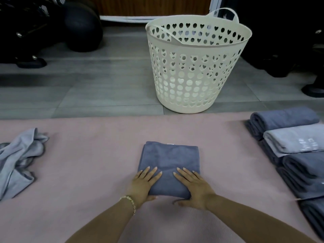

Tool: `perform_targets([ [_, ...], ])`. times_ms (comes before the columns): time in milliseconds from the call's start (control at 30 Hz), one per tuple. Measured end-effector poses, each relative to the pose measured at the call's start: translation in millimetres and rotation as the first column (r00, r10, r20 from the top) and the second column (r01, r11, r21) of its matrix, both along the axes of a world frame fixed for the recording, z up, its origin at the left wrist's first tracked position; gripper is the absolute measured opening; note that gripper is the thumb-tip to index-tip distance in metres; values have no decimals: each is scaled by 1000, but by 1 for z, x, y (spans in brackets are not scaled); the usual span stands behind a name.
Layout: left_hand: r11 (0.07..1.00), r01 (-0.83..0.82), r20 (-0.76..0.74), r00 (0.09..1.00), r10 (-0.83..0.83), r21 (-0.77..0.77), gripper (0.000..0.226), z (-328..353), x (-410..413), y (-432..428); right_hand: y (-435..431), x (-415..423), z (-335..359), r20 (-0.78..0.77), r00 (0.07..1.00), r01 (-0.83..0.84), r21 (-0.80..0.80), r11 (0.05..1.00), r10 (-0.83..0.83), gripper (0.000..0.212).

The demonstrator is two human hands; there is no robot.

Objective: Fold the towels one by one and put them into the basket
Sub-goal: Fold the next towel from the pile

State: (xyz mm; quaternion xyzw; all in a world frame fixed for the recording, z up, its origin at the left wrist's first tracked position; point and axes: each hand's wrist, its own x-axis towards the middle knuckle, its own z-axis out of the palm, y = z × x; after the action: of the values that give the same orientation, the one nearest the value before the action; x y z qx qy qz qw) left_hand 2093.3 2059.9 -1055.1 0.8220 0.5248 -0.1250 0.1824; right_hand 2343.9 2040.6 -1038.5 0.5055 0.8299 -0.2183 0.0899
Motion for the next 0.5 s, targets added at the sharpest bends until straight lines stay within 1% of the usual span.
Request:
perform_targets([
  [67, 992, 96, -22, 995, -95, 86, 106, 8, 7, 2, 0, -2, -1, -13, 1000, 13, 10, 1000, -12, 113],
  [133, 981, 104, -25, 995, -102, 161, 77, 21, 11, 9, 1, -2, 2, -17, 1000, 23, 26, 999, -23, 116],
  [167, 984, 145, -66, 988, -138, 107, 64, 24, 10, 15, 1, -3, 4, -22, 999, 32, 28, 999, -31, 117],
  [200, 990, 142, -54, 989, -141, 10, 56, 31, 9, 20, 2, -5, 6, -29, 999, 39, 28, 999, -38, 114],
  [233, 990, 133, -9, 991, -134, -47, 50, 39, 7, 25, 5, -7, 9, -39, 998, 54, 20, 998, -54, 104],
  [300, 989, 90, 102, 992, -78, -120, 40, 55, 2, 31, 14, -9, 21, -81, 992, 99, -13, 995, -99, 72],
  [333, 981, 71, 130, 990, -48, -181, 39, 62, 1, 34, 23, -9, 30, -97, 988, 113, -64, 992, -119, 54],
  [367, 965, 50, 150, 989, -11, -259, 39, 66, -1, 37, 33, -9, 42, -105, 986, 116, -150, 982, -133, 36],
  [400, 943, 33, 171, 985, 26, -330, 39, 70, -4, 39, 41, -9, 53, -101, 985, 105, -271, 957, -137, 24],
  [433, 921, 15, 188, 980, 64, -390, 39, 76, -8, 41, 47, -9, 64, -88, 987, 90, -415, 905, -138, 20],
  [467, 893, -17, 200, 973, 119, -450, 39, 81, -13, 43, 52, -9, 72, -65, 986, 95, -547, 832, -156, 23],
  [500, 860, -67, 210, 958, 198, -505, 41, 86, -19, 43, 54, -7, 76, -39, 980, 125, -646, 753, -196, 30],
])
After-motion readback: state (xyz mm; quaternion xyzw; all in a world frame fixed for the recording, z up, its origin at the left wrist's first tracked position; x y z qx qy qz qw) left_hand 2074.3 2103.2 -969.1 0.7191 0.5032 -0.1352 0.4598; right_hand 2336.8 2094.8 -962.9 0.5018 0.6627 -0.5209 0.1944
